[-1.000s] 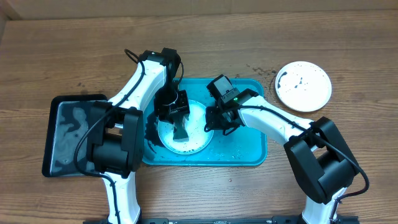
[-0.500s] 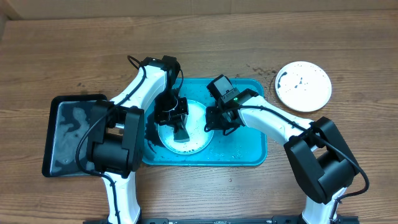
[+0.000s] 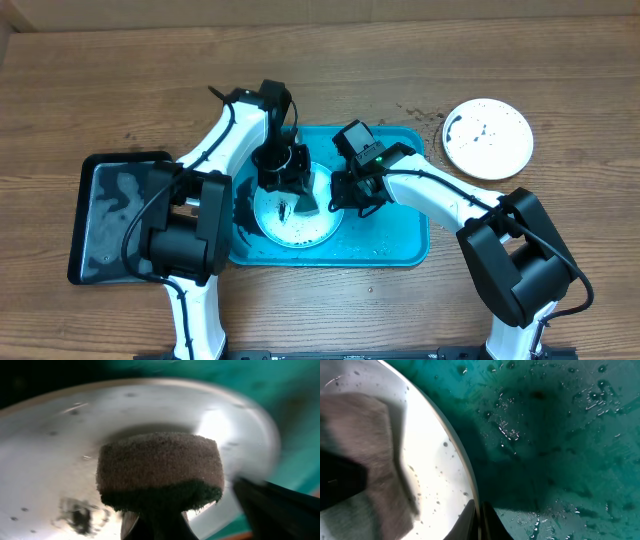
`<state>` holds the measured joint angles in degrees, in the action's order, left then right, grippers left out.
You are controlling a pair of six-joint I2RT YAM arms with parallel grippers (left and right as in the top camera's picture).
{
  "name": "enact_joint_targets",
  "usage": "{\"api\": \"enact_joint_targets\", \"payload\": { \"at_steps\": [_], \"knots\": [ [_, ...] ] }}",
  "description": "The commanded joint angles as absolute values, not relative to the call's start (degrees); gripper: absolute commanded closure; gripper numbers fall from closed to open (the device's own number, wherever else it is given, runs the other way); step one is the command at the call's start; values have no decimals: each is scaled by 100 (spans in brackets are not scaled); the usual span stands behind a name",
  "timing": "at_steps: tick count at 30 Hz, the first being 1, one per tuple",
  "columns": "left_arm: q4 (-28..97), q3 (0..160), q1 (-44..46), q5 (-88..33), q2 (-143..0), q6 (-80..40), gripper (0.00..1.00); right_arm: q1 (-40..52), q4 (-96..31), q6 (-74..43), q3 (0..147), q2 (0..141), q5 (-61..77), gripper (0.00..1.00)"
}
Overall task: Clean dirty plates on tray and stack at the side
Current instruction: 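Scrub the white plate with the sponge while right gripper holds rim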
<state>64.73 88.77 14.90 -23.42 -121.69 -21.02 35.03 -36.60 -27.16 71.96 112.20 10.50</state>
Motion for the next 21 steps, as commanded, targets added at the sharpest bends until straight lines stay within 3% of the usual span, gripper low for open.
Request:
{"api": "enact_joint_targets", "payload": {
  "at_steps": [1, 9, 12, 17, 21],
  "knots": [
    [6322, 8372, 1439, -1739, -12184, -2276, 96, 3514, -3627, -2698, 7236, 11157, 1033, 96],
    [6674, 8088, 1415, 1098, -12182, -3074, 96, 3514, -3627, -2700, 7236, 11157, 1033, 96],
    [7074, 8307, 1415, 1610, -12182, -3387, 96, 3514, -3623, -2700, 7236, 11157, 1033, 96],
    [7682, 8965, 1417, 1702, -12182, -3621, 96, 3514, -3625, -2700, 7236, 11157, 1033, 96],
    [7651, 9402, 1487, 460, -12182, -3022, 96, 3514, -3623, -2698, 7236, 11157, 1033, 96]
  ]
}}
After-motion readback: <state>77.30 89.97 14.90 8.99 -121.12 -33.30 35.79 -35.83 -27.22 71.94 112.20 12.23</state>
